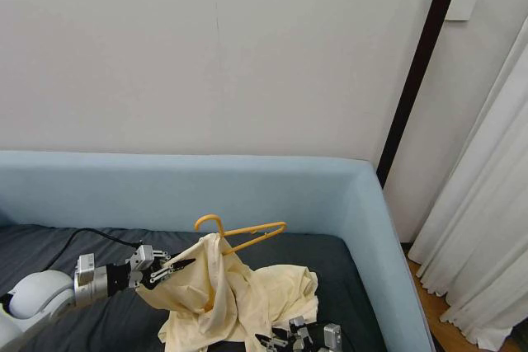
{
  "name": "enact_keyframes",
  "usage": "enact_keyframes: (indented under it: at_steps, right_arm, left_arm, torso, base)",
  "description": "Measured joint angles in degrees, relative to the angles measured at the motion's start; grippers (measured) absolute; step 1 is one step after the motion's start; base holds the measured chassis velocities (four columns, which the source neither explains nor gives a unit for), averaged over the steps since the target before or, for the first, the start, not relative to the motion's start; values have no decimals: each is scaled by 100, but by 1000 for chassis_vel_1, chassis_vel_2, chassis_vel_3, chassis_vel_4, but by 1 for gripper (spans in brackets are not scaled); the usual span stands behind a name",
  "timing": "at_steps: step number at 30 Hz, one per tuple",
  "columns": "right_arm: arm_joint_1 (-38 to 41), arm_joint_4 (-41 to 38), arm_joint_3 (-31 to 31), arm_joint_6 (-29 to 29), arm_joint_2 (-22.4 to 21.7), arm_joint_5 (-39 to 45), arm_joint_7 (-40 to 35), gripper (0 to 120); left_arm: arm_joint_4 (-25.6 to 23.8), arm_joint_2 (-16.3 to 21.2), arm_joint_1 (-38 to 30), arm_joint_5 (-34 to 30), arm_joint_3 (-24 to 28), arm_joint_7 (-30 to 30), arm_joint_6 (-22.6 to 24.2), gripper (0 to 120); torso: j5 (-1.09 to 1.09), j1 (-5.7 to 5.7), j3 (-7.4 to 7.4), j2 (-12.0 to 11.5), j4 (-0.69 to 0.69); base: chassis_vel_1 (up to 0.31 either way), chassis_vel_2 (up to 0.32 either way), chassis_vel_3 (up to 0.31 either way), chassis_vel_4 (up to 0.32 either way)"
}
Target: Pick up the clothes from the sofa and hang them on the clothes hanger.
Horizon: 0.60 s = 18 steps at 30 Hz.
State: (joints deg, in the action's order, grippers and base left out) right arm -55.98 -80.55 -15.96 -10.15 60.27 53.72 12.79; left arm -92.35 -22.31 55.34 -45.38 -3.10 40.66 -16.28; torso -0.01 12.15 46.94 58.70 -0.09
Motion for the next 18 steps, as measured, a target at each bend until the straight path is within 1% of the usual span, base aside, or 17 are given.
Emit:
enact_keyframes:
  at_steps: [1, 2, 5, 6, 8, 9, 10, 13, 14, 15, 18]
  right_arm:
    - [0, 0, 0, 0, 0, 0, 0, 52]
    - [10, 7, 0, 2, 13, 3, -15, 45]
    - [24, 14, 0, 11, 22, 11, -41, 32]
    - [24, 14, 0, 11, 22, 11, -41, 32]
    - [31, 14, -7, 14, 20, 14, -53, 23]
    - [31, 14, -7, 14, 20, 14, -53, 23]
    - [37, 11, -12, 15, 20, 19, -59, 16]
    - [44, 14, -18, 18, 31, 23, -59, 3]
    - [44, 14, -18, 18, 31, 23, -59, 3]
    - [47, 26, -18, 23, 41, 31, -60, 0]
    - [36, -1, -1, 28, 41, 56, -60, 0]
  left_arm:
    - [0, 0, 0, 0, 0, 0, 0, 6]
    - [0, -1, -3, 0, 2, 0, 1, 6]
    - [5, -1, -7, 0, 7, 1, 2, 6]
    - [5, -1, -7, 0, 7, 1, 2, 6]
    - [12, -6, -9, 0, 10, 1, 2, 6]
    - [12, -6, -9, 0, 10, 1, 2, 6]
    - [13, -11, -9, 0, 13, 2, 2, 6]
    - [1, -13, -2, 3, 14, 8, 2, 6]
    - [1, -13, -2, 3, 14, 8, 2, 6]
    - [-8, -13, 0, 3, 14, 11, 2, 6]
    - [-30, 6, 1, -6, 7, 27, 0, 6]
  torso:
    - [0, 0, 0, 0, 0]
    - [0, 0, 0, 0, 0]
    - [0, 0, 0, 0, 0]
    - [0, 0, 0, 0, 0]
    - [0, 0, 0, 0, 0]
    - [0, 0, 0, 0, 0]
    - [0, 0, 0, 0, 0]
    - [0, 0, 0, 0, 0]
    - [0, 0, 0, 0, 0]
    - [0, 0, 0, 0, 0]
    - [0, 0, 0, 0, 0]
  base:
    - [0, 0, 0, 0]
    - [0, 0, 0, 0]
    - [0, 0, 0, 0]
    - [0, 0, 0, 0]
    - [0, 0, 0, 0]
    - [0, 0, 0, 0]
    - [0, 0, 0, 0]
    - [0, 0, 0, 0]
    - [0, 0, 0, 0]
    - [0, 0, 0, 0]
    - [0, 0, 0, 0]
